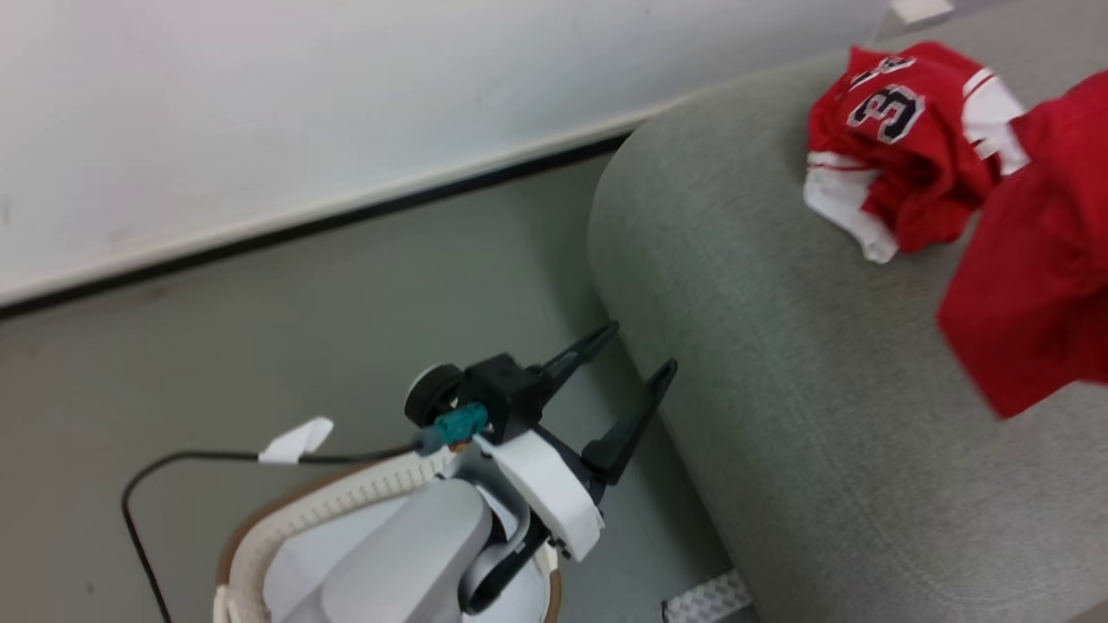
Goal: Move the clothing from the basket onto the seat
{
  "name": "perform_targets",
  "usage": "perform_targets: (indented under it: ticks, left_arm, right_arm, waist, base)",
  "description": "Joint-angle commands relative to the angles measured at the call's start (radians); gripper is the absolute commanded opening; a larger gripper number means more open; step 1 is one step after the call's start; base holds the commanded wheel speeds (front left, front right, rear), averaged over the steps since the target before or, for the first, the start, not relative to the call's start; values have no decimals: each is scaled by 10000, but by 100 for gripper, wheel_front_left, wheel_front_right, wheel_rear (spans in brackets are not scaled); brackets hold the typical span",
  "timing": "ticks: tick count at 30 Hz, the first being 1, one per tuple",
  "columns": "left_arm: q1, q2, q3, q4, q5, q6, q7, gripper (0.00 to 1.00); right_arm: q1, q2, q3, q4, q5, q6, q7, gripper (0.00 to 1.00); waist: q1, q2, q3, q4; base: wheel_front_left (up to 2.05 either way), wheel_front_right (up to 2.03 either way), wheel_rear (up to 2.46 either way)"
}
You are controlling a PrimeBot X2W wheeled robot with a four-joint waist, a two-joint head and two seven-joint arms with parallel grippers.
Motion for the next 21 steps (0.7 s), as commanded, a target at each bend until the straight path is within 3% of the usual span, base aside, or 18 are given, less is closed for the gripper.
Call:
perform_targets:
  ticks: [1,6,12,17,21]
  left_arm:
    - [-295,145,35,-38,157,43,144,100]
    - [-663,358,48,-171,288,105,357,100]
    - [-938,480,44,-291,421,168,446,100]
    - [-1147,452,114,-301,436,240,353,100]
    - [-1209,370,119,-213,401,244,243,100]
  right_arm:
    - [-705,-407,-102,468,-48,-19,53,0]
    - [-1976,-1367,-146,2050,-812,-21,145,0]
    - [-3027,-1929,201,4003,-1781,-21,274,0]
    - [-3805,-2117,706,5783,-2435,-21,406,0]
    - [-4195,-2061,1350,7021,-2774,-21,1157,0]
  waist:
    - [-1,-1,1075,588]
    - [-1,-1,2076,1009]
    - [-1,-1,2743,1431]
    - [-1,-1,3109,1771]
    - [-1,-1,3195,1927]
  base:
    - [0,0,0]
    - [0,0,0]
    - [0,0,0]
    - [0,0,0]
    - [0,0,0]
